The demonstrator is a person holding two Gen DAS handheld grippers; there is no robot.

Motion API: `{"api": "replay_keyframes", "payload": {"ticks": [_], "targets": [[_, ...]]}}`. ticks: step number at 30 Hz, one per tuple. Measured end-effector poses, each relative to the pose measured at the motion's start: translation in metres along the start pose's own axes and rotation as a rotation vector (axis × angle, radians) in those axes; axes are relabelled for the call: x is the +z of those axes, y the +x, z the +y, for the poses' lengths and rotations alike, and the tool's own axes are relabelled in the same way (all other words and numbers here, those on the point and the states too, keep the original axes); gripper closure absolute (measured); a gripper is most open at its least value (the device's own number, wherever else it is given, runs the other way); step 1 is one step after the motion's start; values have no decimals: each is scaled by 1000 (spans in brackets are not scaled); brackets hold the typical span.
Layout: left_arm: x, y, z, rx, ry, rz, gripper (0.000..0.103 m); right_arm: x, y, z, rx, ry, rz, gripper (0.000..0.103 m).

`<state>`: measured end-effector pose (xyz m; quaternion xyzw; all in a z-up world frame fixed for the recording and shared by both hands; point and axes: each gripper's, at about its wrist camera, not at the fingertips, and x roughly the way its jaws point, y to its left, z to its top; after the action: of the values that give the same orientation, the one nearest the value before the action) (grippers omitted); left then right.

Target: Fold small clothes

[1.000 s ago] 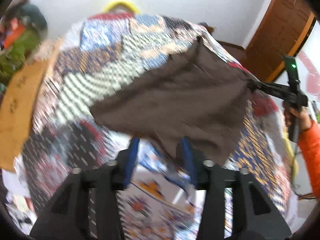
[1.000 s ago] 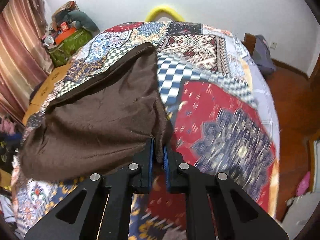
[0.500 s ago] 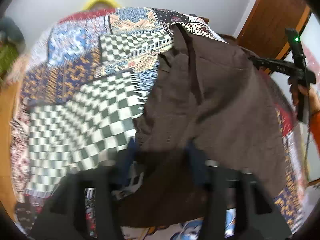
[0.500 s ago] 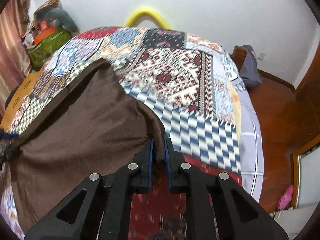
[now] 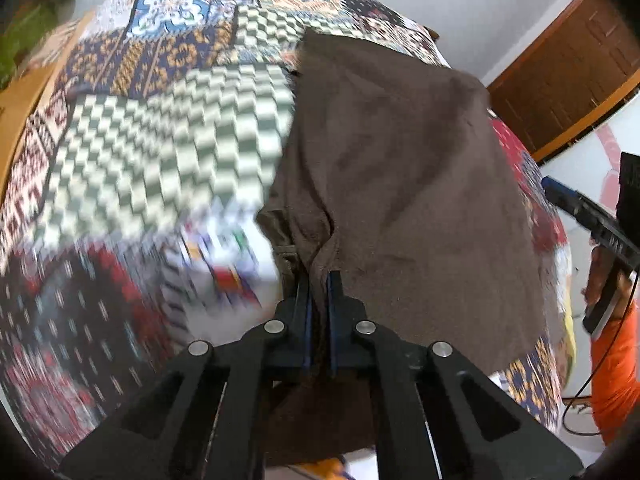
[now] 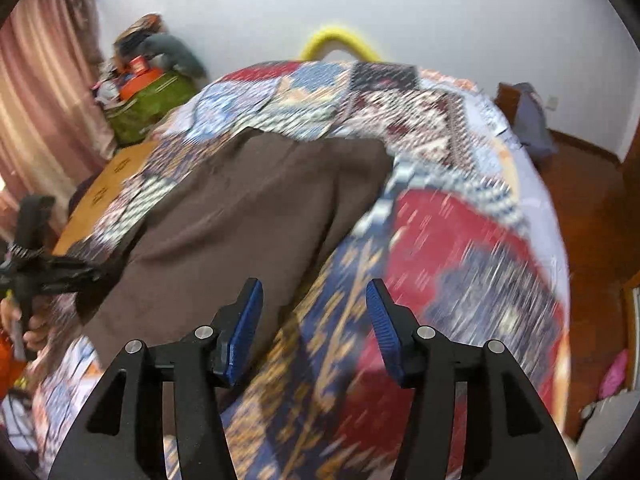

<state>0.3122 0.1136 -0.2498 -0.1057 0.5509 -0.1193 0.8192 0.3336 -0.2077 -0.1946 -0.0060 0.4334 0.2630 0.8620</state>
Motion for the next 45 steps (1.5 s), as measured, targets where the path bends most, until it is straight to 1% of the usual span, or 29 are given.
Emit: {"api": "replay_keyframes", "payload": {"ticks": [2,4,5,8,12,14,15,17,18,19,20,21,22,23,25,27,29,30,32,33,36,38,41,43,44,45], "targets": [[-14,-8,-13,0,23,-8,98,-18,-4,12,34,-3,19,53],[-23,-18,-21,-12,28,-23,98,-32,-5,20,60,6,35,53],[-27,-24,-24,-7,28,-34,98,-38,-3,23,71,11,51,53],[-36,-36,-25,43,39,-65,98,-54,4,31,87,24,88,53],[-41,-42,-18,184,49,-78,98,-65,10,32,119,67,129,53],[-45,-50,-14,212,33,-86,98,-66,1,30,116,82,113,53],[-45,-53,-10,214,22,-92,98,-66,-4,29,117,84,103,53],[-49,-62,-10,187,14,-105,97,-66,-15,25,109,95,79,53],[-51,-66,-10,165,15,-107,92,-66,-18,22,99,100,74,53],[-53,-68,-12,150,18,-107,89,-66,-20,20,91,103,71,53],[-55,-69,-15,136,21,-107,79,-67,-22,17,84,110,70,53],[-56,-65,-18,128,22,-102,67,-68,-21,16,84,116,74,53],[-60,-63,-21,123,25,-98,64,-70,-20,15,88,123,77,53],[-63,-59,-25,124,33,-92,63,-73,-18,15,94,130,83,53],[-70,-45,-31,147,52,-63,63,-77,-12,17,112,147,86,57],[-77,-36,-31,157,41,-50,62,-81,-8,19,142,168,90,69],[-79,-37,-29,153,28,-69,60,-82,1,22,175,182,110,87],[-81,-38,-28,163,28,-74,60,-82,6,24,165,173,127,89],[-85,-41,-25,202,26,-87,59,-82,9,26,145,140,132,92],[-89,-42,-21,218,25,-88,57,-82,9,27,137,129,135,93],[-96,-48,-11,268,38,-92,53,-80,3,32,79,59,148,93],[-96,-55,-7,297,41,-96,53,-80,-3,35,38,4,157,91],[-87,-69,-7,297,48,-127,53,-75,-17,33,6,-33,118,91],[-74,-75,-10,290,56,-152,51,-62,-25,30,-1,-29,81,91],[-67,-77,-13,284,64,-166,48,-56,-27,28,3,-23,63,88],[-58,-78,-16,279,74,-176,43,-50,-29,26,7,-16,45,83]]}}
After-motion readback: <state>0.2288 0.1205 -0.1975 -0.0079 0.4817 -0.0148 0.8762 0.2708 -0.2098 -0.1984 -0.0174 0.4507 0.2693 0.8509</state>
